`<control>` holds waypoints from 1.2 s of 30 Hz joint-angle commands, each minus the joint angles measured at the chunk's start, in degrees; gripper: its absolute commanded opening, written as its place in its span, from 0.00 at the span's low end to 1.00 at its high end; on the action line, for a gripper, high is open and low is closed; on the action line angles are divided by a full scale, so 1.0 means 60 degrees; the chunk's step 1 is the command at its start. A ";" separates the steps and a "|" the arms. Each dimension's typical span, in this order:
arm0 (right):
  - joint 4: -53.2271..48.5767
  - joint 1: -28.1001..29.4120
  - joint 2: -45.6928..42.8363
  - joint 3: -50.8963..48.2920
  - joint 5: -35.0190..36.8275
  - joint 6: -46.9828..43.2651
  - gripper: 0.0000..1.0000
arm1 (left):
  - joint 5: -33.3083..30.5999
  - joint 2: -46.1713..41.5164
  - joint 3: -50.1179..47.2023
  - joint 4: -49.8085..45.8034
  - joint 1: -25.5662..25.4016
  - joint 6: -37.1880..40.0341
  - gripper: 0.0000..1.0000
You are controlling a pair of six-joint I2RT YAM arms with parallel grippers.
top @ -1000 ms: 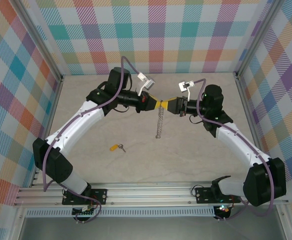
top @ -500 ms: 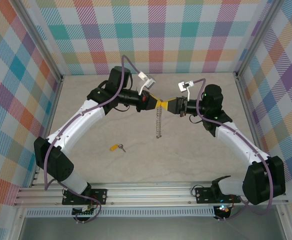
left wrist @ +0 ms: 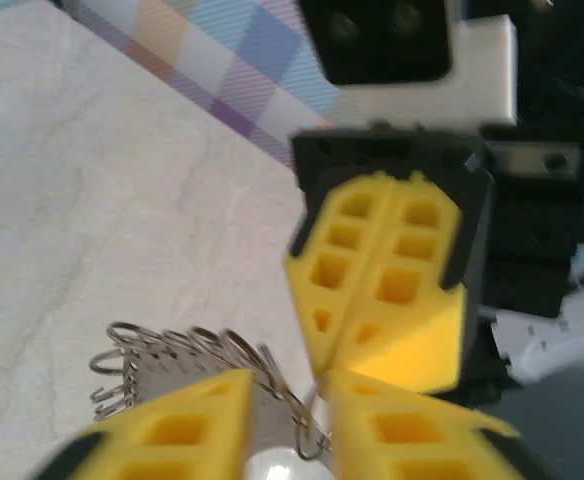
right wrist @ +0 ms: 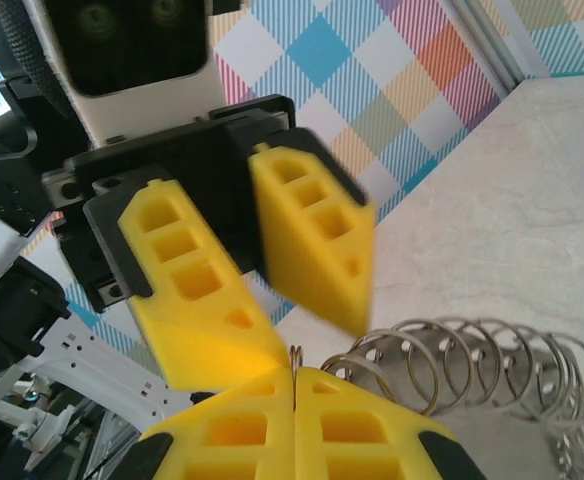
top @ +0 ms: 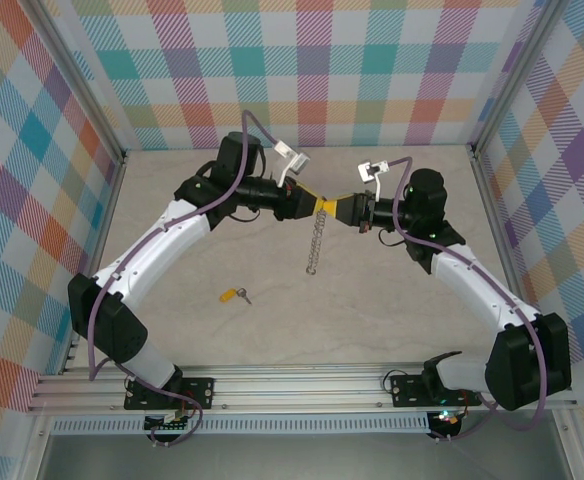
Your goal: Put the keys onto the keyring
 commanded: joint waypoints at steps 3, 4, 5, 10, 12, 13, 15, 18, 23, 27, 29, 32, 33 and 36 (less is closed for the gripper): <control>0.0981 0.0061 -0.0547 -0.0106 0.0592 -0.0056 0.00 | -0.1560 -0.1047 -0.1199 0.2151 0.0310 -0.1925 0.52; 0.1209 0.0067 -0.0593 -0.0182 0.0733 0.0043 0.00 | -0.1695 -0.1206 -0.1496 0.2509 0.0345 -0.2257 0.54; 0.1412 0.0068 -0.0632 -0.0257 0.0868 0.0144 0.00 | -0.1777 -0.1323 -0.1751 0.2829 0.0375 -0.2552 0.56; 0.2959 0.0081 -0.0657 -0.0660 0.1443 0.0783 0.00 | -0.1527 -0.1716 -0.2874 0.4870 0.0406 -0.4204 0.52; 0.3483 0.0103 -0.0587 -0.0719 0.1601 0.0989 0.00 | -0.1218 -0.1730 -0.3158 0.5680 0.0406 -0.4798 0.46; 0.3678 0.0117 -0.0530 -0.0720 0.1648 0.1093 0.00 | -0.1064 -0.1750 -0.3321 0.6100 0.0406 -0.5094 0.44; 0.3989 0.0162 -0.0439 -0.0734 0.1799 0.1218 0.00 | -0.0868 -0.1782 -0.3570 0.6825 0.0378 -0.5570 0.41; 0.4437 0.0224 -0.0257 -0.0737 0.2050 0.1426 0.00 | -0.0694 -0.1827 -0.3845 0.7594 0.0297 -0.5998 0.39; 0.4915 0.0315 0.0008 -0.0681 0.2338 0.1716 0.00 | -0.0700 -0.1892 -0.4129 0.8413 0.0146 -0.6253 0.41; 0.5139 0.0341 0.0090 -0.0698 0.2594 0.1855 0.00 | -0.0690 -0.1930 -0.4297 0.9002 0.0084 -0.6483 0.41; 0.5223 0.0367 0.0141 -0.0676 0.2650 0.1929 0.00 | -0.0671 -0.1907 -0.4284 0.9041 0.0029 -0.6489 0.41; 0.5351 0.0396 0.0216 -0.0647 0.2700 0.2041 0.00 | -0.0649 -0.1841 -0.4288 0.9164 -0.0036 -0.6539 0.41; 0.5396 0.0403 0.0244 -0.0646 0.2716 0.2072 0.00 | -0.0628 -0.1831 -0.4295 0.9208 -0.0055 -0.6547 0.41; 0.5536 0.0419 0.0311 -0.0646 0.2717 0.2180 0.00 | -0.0641 -0.1794 -0.4257 0.9233 -0.0092 -0.6540 0.41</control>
